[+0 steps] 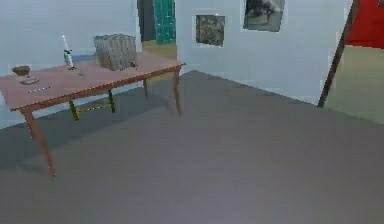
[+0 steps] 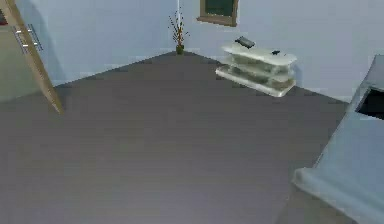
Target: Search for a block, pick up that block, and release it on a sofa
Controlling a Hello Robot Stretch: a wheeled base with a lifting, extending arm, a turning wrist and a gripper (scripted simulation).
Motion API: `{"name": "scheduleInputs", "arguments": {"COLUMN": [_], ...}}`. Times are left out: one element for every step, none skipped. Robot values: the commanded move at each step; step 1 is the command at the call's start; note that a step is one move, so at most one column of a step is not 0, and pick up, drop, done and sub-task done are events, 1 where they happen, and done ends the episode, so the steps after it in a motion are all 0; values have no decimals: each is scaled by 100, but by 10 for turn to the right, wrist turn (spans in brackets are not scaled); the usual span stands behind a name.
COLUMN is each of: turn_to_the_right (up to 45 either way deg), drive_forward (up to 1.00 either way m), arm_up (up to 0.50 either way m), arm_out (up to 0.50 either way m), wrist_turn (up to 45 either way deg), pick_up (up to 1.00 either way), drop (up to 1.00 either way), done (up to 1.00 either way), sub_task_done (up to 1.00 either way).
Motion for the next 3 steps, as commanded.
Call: {"name": "scheduleInputs", "arguments": {"turn_to_the_right": [-240,0,-30], "drive_forward": [0,100,0], "arm_up": [0,0,0], "arm_out": [0,0,0], "wrist_turn": [0,0,0], "pick_up": [0,0,0], "drop": [0,0,0], "done": [0,0,0], "sub_task_done": [0,0,0]}}
